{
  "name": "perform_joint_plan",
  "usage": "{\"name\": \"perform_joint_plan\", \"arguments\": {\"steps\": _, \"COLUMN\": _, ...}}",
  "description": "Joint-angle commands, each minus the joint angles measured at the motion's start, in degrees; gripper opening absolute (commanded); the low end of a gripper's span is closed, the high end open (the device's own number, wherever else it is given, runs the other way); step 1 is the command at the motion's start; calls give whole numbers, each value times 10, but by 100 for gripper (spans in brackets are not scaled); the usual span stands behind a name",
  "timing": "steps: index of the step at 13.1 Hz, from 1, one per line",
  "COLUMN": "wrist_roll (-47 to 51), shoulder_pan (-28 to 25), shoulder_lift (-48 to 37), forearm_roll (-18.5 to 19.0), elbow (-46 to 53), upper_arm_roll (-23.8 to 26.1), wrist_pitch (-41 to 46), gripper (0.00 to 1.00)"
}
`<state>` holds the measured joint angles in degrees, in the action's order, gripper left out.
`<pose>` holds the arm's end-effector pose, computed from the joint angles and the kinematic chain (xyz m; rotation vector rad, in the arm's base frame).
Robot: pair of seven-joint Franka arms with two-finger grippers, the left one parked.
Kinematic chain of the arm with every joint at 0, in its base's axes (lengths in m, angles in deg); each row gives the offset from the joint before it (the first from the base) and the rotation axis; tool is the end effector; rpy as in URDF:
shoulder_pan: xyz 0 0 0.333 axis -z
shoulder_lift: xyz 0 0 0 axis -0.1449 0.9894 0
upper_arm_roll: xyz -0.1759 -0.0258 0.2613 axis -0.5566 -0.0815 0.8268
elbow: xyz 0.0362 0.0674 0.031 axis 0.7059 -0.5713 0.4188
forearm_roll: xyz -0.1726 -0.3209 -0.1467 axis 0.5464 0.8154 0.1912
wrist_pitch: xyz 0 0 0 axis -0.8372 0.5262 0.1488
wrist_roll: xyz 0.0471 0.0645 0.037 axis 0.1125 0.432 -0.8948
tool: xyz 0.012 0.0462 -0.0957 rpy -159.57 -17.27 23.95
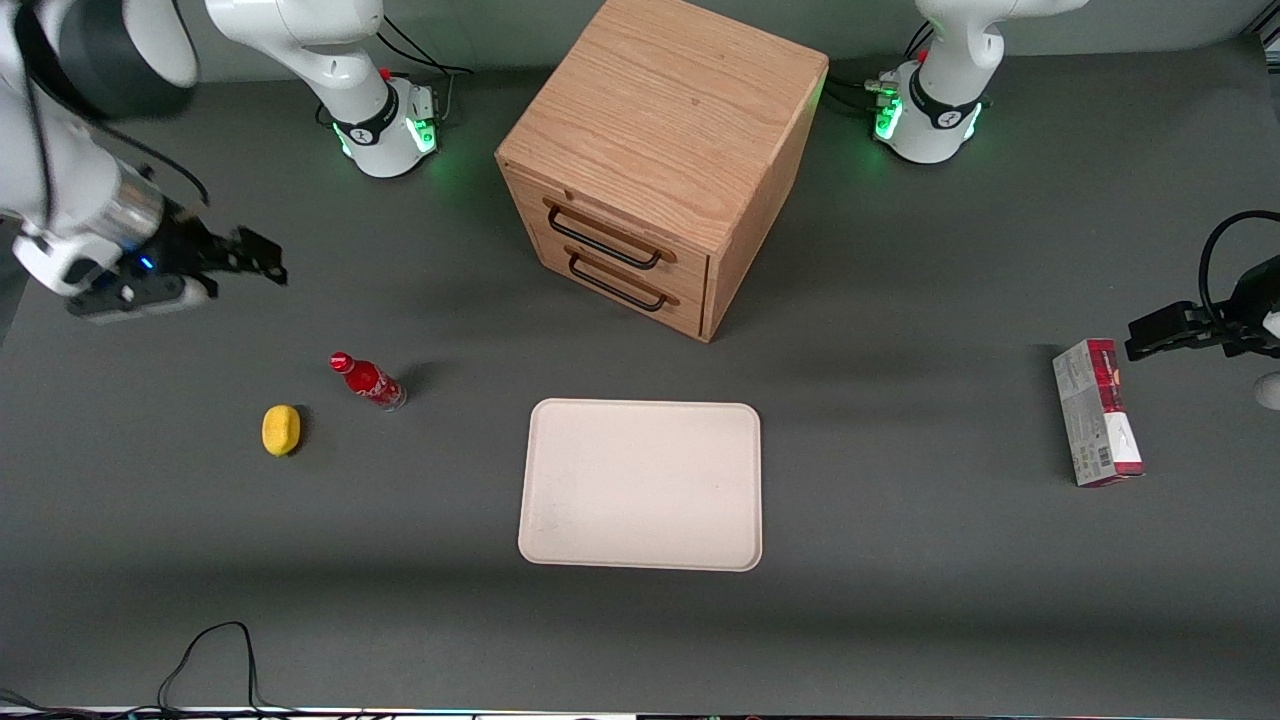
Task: Place coke bottle on tray
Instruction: 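Move the right gripper down toward the red Coca-Cola bottle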
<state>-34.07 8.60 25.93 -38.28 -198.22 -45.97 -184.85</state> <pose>0.5041 0.0226 0.4773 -3.0702 -0.1492 0.0855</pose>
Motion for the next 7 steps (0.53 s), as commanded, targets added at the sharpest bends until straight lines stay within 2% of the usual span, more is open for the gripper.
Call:
{"name": "perform_joint_plan", "arguments": {"steps": 1, "wrist_roll": 9, "shoulder_pan": -18, "shoulder_lift": 42, "forearm_roll": -2, "elbow": -20, "upper_arm_roll": -3, "wrist_pitch": -73, "gripper": 100}}
{"name": "perform_joint_plan", "arguments": {"steps": 7, "wrist_roll": 15, "shoulder_pan": -38, "shoulder_lift": 124, "forearm_roll": -4, "elbow": -21, "upper_arm_roll": -3, "wrist_pitch": -160, "gripper": 100}}
